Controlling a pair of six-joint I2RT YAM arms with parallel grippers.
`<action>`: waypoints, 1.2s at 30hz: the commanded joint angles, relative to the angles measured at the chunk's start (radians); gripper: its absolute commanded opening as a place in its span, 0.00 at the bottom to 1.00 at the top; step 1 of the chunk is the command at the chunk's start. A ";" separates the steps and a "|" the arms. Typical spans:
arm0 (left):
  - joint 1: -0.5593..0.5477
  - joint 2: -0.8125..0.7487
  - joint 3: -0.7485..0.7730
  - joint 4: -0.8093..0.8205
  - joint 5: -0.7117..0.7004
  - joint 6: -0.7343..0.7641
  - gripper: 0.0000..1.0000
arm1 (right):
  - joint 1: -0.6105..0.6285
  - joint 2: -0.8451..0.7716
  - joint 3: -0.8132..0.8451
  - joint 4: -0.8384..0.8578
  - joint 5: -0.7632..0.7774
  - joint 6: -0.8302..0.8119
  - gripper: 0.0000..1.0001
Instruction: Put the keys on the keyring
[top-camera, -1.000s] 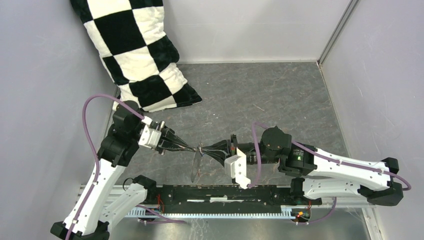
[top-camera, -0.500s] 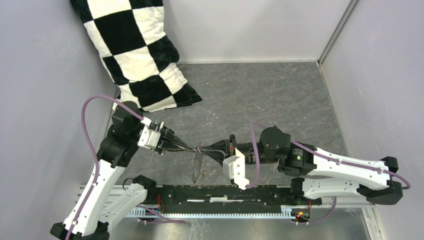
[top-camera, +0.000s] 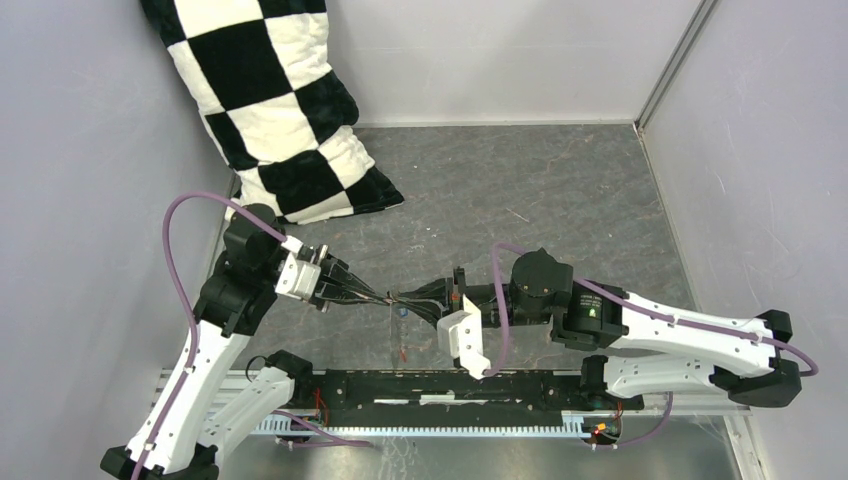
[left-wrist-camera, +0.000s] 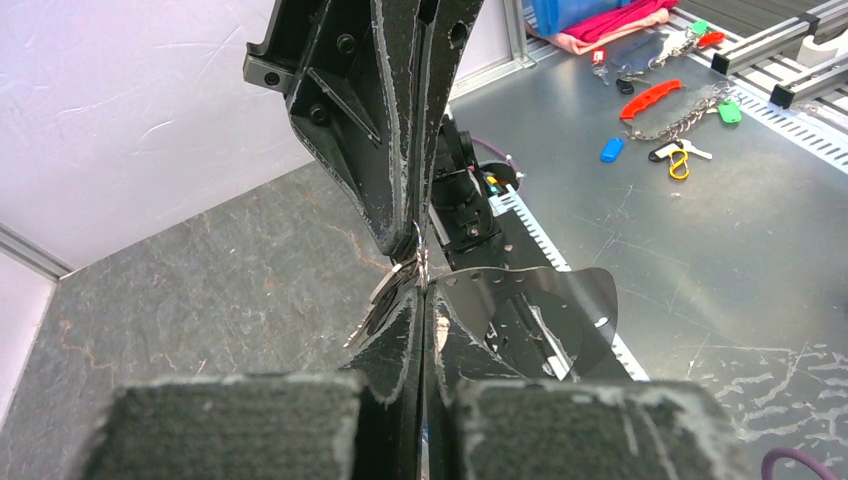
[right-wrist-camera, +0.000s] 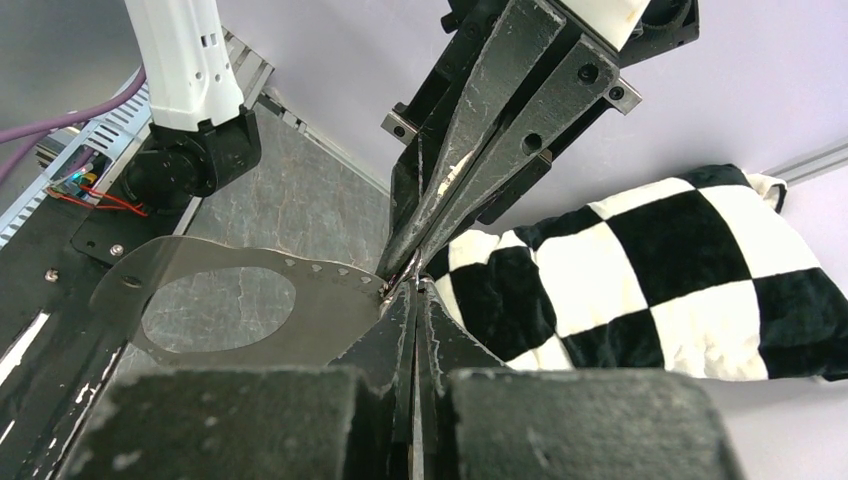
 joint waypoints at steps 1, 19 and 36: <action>-0.002 -0.008 -0.005 0.022 0.020 -0.005 0.02 | 0.006 0.013 0.062 0.018 -0.012 -0.019 0.01; -0.002 -0.017 -0.019 0.023 0.048 -0.013 0.02 | 0.006 0.048 0.150 -0.124 -0.026 -0.055 0.00; -0.002 -0.023 -0.017 0.024 0.083 -0.030 0.02 | 0.006 0.080 0.177 -0.138 0.000 -0.129 0.00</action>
